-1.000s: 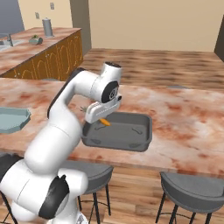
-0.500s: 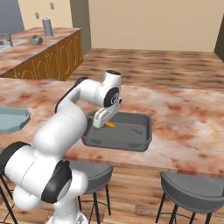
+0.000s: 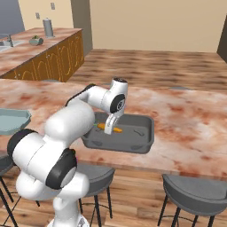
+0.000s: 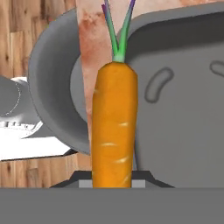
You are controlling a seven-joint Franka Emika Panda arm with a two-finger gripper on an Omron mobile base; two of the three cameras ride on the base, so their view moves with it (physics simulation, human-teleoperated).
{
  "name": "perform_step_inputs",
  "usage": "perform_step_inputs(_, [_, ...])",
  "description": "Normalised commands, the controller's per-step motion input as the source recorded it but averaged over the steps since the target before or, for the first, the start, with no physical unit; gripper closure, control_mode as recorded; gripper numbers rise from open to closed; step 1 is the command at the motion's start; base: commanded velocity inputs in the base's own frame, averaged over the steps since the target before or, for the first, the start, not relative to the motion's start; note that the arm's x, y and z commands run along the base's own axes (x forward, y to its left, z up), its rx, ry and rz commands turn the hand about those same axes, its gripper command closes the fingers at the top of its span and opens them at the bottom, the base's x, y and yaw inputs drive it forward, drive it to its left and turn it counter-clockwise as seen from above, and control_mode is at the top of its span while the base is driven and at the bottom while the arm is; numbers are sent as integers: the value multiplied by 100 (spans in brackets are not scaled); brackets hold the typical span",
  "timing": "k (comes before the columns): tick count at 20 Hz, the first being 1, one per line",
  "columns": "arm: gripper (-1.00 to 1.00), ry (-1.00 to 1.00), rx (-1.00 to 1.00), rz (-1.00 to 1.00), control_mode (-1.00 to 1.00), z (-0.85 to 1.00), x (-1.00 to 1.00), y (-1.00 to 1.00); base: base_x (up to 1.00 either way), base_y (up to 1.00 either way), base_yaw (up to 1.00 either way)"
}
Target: Place the cold items (lime and carrot) from the fridge in one tupperware on the dining counter. Place the warm items (hot dog and kebab skewer) in the stove area in another tupperware.
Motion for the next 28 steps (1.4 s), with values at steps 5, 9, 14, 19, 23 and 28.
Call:
perform_step_inputs(5, [100, 0, -1, 6, -100, -37, 23, -4, 0, 0, 0])
perform_step_inputs(9, [100, 0, -2, 0, -100, -34, 22, 0, 0, 0, 0])
perform_step_inputs(14, [100, 0, -1, 0, -100, -30, 21, 0, 0, 0, 0])
perform_step_inputs(19, [100, 0, 0, 0, -100, -23, 31, -1, 0, 0, 0])
perform_step_inputs(23, [100, 0, 0, 0, -100, -19, 40, -8, 0, 0, 0])
perform_step_inputs(28, [100, 0, 0, 0, -100, -21, 36, -7, 0, 0, 0])
